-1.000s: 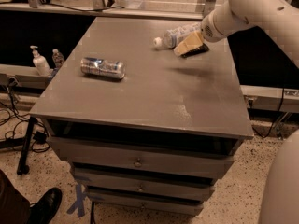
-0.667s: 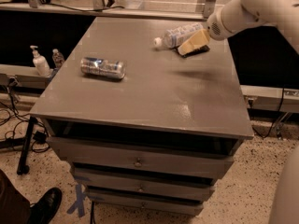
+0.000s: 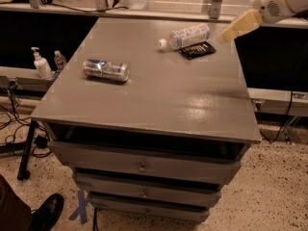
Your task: Move rxbar chocolate near blue plastic bottle
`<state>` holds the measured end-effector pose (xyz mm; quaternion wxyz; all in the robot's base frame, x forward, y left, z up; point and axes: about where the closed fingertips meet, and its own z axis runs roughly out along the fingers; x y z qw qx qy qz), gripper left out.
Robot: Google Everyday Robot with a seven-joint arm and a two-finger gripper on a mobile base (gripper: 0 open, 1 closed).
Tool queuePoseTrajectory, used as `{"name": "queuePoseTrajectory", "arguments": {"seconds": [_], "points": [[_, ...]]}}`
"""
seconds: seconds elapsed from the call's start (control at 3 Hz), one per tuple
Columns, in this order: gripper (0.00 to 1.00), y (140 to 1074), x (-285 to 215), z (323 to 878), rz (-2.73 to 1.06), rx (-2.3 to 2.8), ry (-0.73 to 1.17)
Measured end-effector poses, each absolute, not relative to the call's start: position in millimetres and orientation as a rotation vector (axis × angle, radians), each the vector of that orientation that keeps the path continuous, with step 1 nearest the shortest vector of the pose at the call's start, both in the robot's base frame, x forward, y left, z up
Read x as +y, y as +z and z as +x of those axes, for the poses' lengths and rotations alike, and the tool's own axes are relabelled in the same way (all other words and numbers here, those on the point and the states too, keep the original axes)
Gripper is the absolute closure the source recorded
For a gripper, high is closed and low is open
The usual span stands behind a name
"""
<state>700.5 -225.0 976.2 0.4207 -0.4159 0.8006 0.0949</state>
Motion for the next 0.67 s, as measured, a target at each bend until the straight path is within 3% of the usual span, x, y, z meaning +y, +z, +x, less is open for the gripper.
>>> {"name": "queuePoseTrajectory", "arguments": {"seconds": [0.33, 0.67], "points": [[0.0, 1004, -256, 673, -1.11, 1.94, 0.271], [0.0, 1016, -255, 669, -1.129, 1.92, 0.276]]}}
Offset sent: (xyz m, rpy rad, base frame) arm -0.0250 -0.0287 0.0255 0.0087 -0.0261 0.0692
